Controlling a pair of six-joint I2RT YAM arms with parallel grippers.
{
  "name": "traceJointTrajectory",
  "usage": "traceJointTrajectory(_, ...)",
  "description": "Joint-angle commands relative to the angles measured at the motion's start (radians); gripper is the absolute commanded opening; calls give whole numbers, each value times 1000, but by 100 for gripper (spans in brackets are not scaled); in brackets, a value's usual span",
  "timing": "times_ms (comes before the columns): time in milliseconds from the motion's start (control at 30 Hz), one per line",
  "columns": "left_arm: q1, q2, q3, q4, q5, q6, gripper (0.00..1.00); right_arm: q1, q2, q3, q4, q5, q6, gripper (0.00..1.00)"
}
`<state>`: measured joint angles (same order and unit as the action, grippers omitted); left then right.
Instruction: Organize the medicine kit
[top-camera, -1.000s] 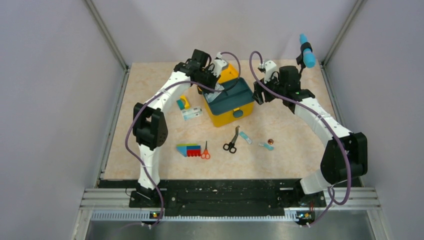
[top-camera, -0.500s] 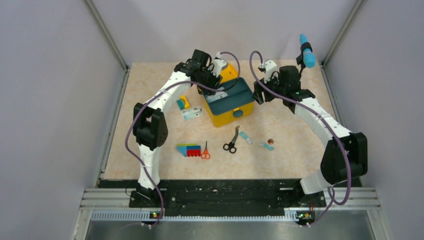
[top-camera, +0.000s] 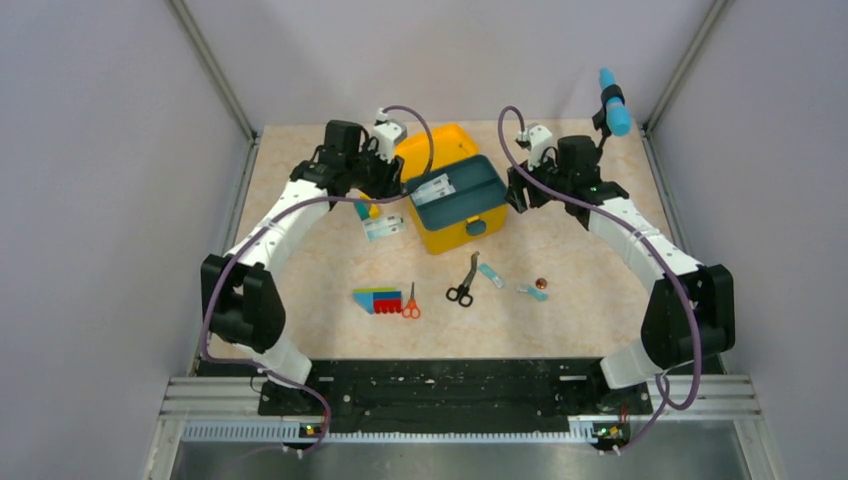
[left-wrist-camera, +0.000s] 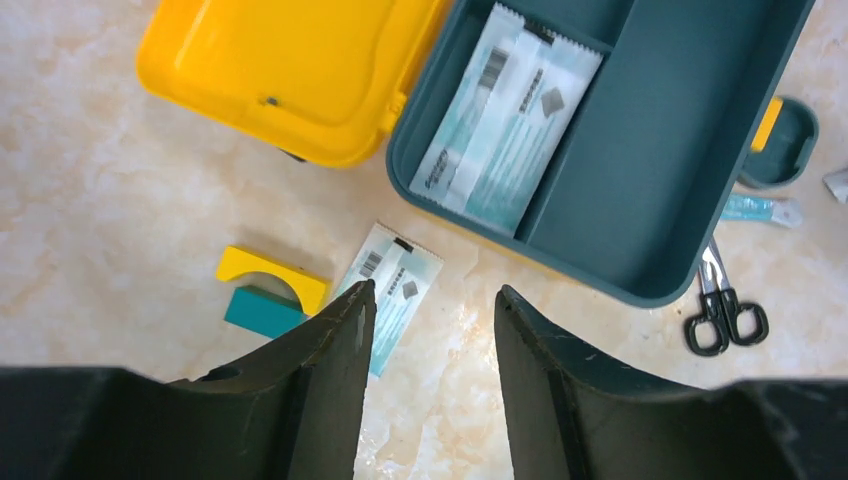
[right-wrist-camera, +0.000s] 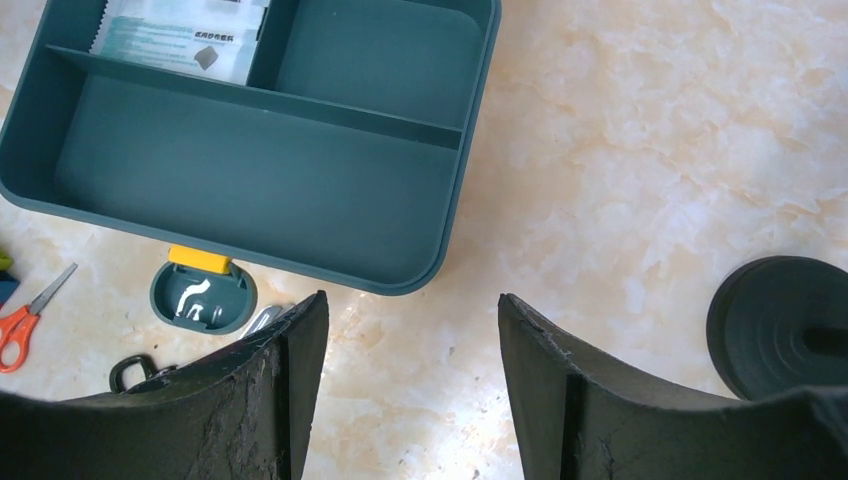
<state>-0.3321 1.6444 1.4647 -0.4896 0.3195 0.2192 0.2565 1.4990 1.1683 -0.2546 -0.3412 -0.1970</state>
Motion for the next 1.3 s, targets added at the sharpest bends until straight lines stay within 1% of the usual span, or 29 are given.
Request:
traceJointTrajectory(0,24,3,-102,54,145,89,52,-8,-28,-4,33,-11,20,63)
traceJointTrajectory(100,47,28,-129,40,166,129,47,-8,-27,-6,35,-15,27,62)
traceJointTrajectory(200,70,69,-116,4,192,183,42,-9,-28,-7,30,-18,26,62)
traceJointTrajectory(233,76,82,-117,10,184,197,42,-8,-28,-8,29,-18,24,63)
traceJointTrajectory(300,93,105,-117,23,180,228,46,-8,-29,-9,30,-18,24,62)
traceJointTrajectory(367,109,151,-98,6,204,312,50,-9,-32,-12,30,-19,24,63)
traceJointTrajectory(400,114,179,-71,-43,212,368,52,-8,-34,-12,28,-19,24,63)
traceJointTrajectory(500,117,271,29,-202,204,532,52,-8,-40,-20,28,-22,23,63)
traceJointTrajectory(567,117,312,54,-251,189,593,52,-9,-45,-26,28,-22,24,63)
traceJointTrajectory(700,116,340,40,-219,158,634,51,-8,-58,-41,28,-20,20,62)
traceJointTrajectory(867,116,355,25,-146,93,625,49,-9,-75,-63,28,-16,17,63)
traceJointTrajectory(1033,116,383,21,-140,47,654,47,-8,-76,-66,28,-19,18,63)
traceJointTrajectory(1267,116,390,-44,-108,-13,696,43,-9,-71,-62,29,-20,14,63)
